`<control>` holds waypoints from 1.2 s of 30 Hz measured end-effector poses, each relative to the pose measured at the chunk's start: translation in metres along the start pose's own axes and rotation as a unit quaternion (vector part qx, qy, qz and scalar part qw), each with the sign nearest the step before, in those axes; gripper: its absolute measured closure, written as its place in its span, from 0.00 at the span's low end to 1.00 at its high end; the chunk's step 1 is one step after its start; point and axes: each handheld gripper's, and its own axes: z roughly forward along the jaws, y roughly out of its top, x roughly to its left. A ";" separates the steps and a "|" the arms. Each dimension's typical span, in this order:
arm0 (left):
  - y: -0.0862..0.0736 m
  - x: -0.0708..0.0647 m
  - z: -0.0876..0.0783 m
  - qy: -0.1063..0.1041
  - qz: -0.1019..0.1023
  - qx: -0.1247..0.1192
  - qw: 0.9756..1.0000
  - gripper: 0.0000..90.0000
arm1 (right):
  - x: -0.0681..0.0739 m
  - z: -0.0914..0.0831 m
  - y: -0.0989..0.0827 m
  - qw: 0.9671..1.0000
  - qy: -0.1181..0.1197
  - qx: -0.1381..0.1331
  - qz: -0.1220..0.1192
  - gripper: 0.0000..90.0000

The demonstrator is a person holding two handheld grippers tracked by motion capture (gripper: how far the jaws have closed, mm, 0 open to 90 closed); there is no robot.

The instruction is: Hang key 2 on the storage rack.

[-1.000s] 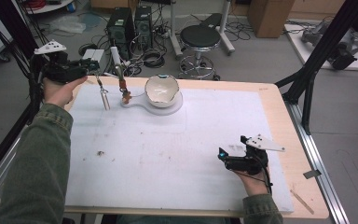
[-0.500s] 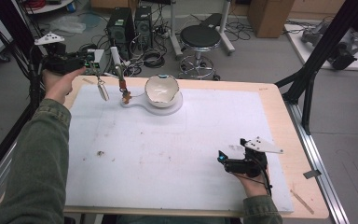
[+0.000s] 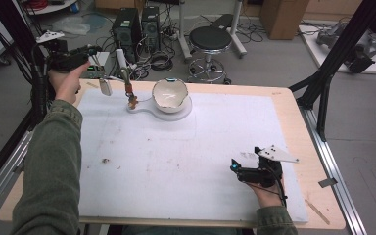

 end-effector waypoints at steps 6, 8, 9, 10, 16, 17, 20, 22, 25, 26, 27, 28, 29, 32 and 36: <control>-0.001 -0.005 0.003 -0.002 0.004 -0.004 1.000 0.79 | -0.001 -0.001 -0.001 1.000 -0.002 0.000 0.001 0.01; -0.001 -0.007 0.003 -0.005 0.002 -0.012 1.000 0.79 | -0.002 0.000 -0.002 1.000 -0.002 0.002 0.003 0.01; 0.000 -0.008 0.003 -0.005 0.001 -0.015 1.000 0.79 | -0.002 0.000 -0.002 1.000 -0.003 0.003 0.004 0.01; 0.000 -0.008 0.003 -0.007 -0.003 -0.018 1.000 0.79 | -0.002 0.000 -0.002 1.000 -0.003 0.004 0.003 0.01; -0.001 -0.011 0.003 -0.020 -0.008 -0.016 1.000 0.79 | -0.002 0.001 -0.002 1.000 -0.002 0.003 0.006 0.01; -0.001 -0.011 0.004 -0.023 -0.010 -0.013 1.000 0.79 | -0.003 0.001 -0.002 1.000 -0.003 0.003 0.005 0.01; -0.002 -0.011 0.005 -0.026 -0.010 -0.007 1.000 0.79 | -0.002 0.001 -0.002 1.000 -0.002 0.003 0.006 0.01; -0.002 -0.013 0.005 -0.031 -0.011 -0.012 0.999 0.79 | -0.003 0.001 -0.002 1.000 -0.001 0.003 0.004 0.01; -0.003 -0.016 0.007 -0.034 -0.007 -0.009 0.999 0.79 | -0.003 0.002 -0.002 1.000 -0.001 0.004 0.005 0.01; -0.004 -0.016 0.008 -0.035 -0.006 -0.005 0.999 0.79 | -0.003 0.002 -0.002 1.000 0.000 0.004 0.005 0.01; -0.005 -0.015 0.009 -0.034 -0.004 0.001 0.999 0.79 | -0.003 0.002 -0.002 1.000 0.000 0.004 0.005 0.01; -0.006 -0.015 0.009 -0.033 -0.004 0.005 0.999 0.79 | -0.004 0.002 -0.002 1.000 -0.001 0.003 0.004 0.01; -0.007 -0.015 0.010 -0.034 -0.004 0.008 0.999 0.79 | -0.003 0.001 -0.002 1.000 -0.002 0.004 0.006 0.01; -0.009 -0.019 0.013 -0.040 0.011 0.019 0.999 0.79 | -0.003 0.001 -0.002 1.000 -0.002 0.004 0.008 0.01; -0.012 -0.026 0.017 -0.050 0.026 0.030 0.998 0.79 | -0.004 0.001 -0.002 1.000 -0.002 0.003 0.012 0.01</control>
